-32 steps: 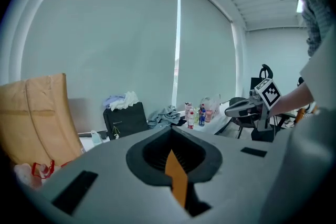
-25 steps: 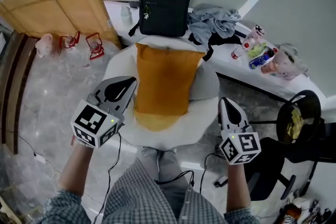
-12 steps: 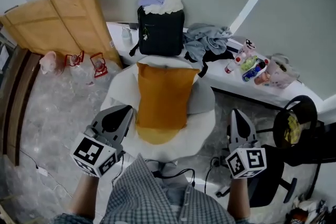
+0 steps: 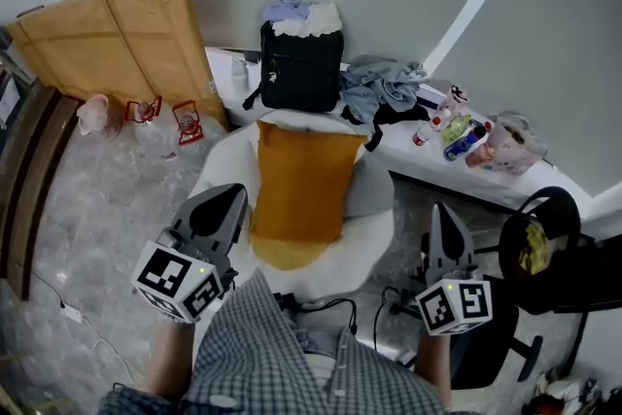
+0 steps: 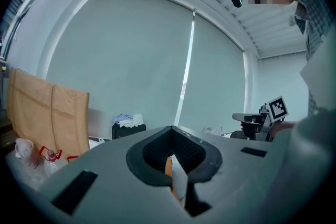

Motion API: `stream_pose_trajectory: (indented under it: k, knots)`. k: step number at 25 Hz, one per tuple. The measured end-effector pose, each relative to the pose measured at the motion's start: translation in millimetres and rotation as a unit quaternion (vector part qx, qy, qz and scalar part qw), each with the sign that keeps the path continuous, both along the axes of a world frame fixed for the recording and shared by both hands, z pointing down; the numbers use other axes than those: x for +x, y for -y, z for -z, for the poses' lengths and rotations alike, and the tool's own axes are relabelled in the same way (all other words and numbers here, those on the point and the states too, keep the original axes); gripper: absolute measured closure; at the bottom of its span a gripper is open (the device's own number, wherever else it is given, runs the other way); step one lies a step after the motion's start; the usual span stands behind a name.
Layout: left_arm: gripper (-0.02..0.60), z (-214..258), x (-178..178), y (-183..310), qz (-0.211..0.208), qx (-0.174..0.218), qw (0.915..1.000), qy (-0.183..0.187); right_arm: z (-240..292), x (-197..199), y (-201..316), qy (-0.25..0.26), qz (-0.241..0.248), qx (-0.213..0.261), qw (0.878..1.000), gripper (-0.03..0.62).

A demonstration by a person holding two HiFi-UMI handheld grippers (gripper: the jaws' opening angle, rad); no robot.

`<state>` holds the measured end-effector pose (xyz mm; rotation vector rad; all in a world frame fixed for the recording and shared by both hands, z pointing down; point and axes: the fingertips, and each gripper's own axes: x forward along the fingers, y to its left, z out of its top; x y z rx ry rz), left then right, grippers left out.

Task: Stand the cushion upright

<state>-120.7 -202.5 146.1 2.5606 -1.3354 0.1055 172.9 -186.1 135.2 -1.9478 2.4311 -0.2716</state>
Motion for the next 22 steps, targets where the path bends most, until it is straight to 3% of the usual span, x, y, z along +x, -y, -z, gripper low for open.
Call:
stream_pose_trajectory:
  k: [8,14,22]
  knots:
    - [0.574,4,9,-4,-0.014,0.005,0.9998,-0.016,-4,-23,1,-0.031,0.02,-0.004,0.999,0.586]
    - [0.574,11,5,-6,-0.008,0.015,0.9999,-0.002,6,-28,5,-0.027,0.026,0.005,0.999,0.587]
    - [0.574,11,2,-7,-0.007,0.011,0.9997,-0.02,3,-29,-1,-0.033,0.025,0.001,0.999,0.588]
